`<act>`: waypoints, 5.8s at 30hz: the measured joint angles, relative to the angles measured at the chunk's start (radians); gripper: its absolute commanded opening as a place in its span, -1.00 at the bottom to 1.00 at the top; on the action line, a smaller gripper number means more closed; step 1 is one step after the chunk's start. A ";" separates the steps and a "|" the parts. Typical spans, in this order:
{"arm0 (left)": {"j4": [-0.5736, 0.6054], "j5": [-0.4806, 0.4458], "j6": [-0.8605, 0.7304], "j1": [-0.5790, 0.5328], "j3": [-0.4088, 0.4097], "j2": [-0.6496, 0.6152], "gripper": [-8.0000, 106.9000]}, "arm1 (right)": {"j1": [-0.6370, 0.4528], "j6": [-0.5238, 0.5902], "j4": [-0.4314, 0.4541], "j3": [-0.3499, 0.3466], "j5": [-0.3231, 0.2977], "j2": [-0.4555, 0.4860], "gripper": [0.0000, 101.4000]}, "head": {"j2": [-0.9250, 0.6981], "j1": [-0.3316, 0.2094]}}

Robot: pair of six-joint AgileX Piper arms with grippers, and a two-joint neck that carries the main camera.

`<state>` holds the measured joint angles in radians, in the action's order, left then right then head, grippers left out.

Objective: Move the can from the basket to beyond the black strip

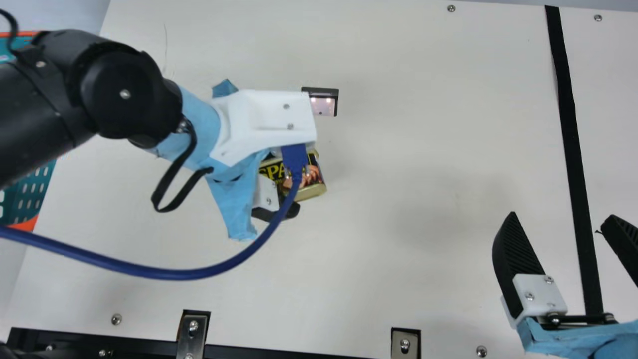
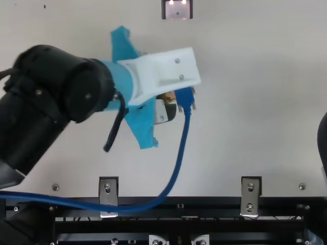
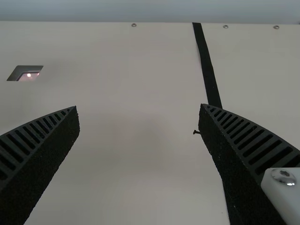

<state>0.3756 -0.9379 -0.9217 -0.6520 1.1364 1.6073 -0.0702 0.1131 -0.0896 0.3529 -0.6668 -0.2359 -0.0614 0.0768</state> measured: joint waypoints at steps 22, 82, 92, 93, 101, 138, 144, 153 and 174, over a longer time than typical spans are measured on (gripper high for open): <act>0.000 0.095 -0.207 -0.034 -0.056 0.105 -0.38 | 0.000 0.000 0.000 0.000 0.000 0.000 1.00 | 0.000 0.000; 0.702 0.315 -0.091 0.771 -0.512 -0.711 0.71 | 0.038 0.452 -0.398 0.470 0.197 -0.827 1.00 | 0.000 0.000; 0.624 0.439 0.011 0.764 -0.603 -0.819 0.71 | -0.195 0.937 -0.806 0.493 -0.059 -1.027 1.00 | 0.000 0.000; 0.614 0.455 0.021 0.768 -0.614 -0.830 0.71 | -0.226 0.990 -0.840 0.493 -0.093 -1.053 1.00 | 0.000 0.000; 0.523 0.580 0.119 0.833 -0.710 -0.904 0.71 | -0.407 1.339 -0.944 0.492 -0.331 -1.245 1.00 | 0.000 0.000; 0.523 0.582 0.119 0.833 -0.710 -0.904 0.71 | -0.210 1.870 -0.919 0.408 -0.555 -1.474 1.00 | 0.000 0.000; 0.523 0.582 0.119 0.833 -0.710 -0.904 0.71 | -0.210 1.903 -0.902 0.407 -0.533 -1.467 1.00 | 0.000 0.000; 0.523 0.582 0.119 0.833 -0.710 -0.904 0.71 | -0.210 1.903 -0.901 0.407 -0.530 -1.467 1.00 | 0.000 0.000; 0.523 0.582 0.119 0.833 -0.710 -0.904 0.71 | -0.182 1.872 -0.891 0.445 -0.507 -1.450 1.00 | 0.000 0.000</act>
<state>0.8985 -0.3563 -0.8025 0.1807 0.4264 0.7029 -0.2524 1.9849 -0.9803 0.7977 -1.1742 -1.6855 -0.0614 0.0768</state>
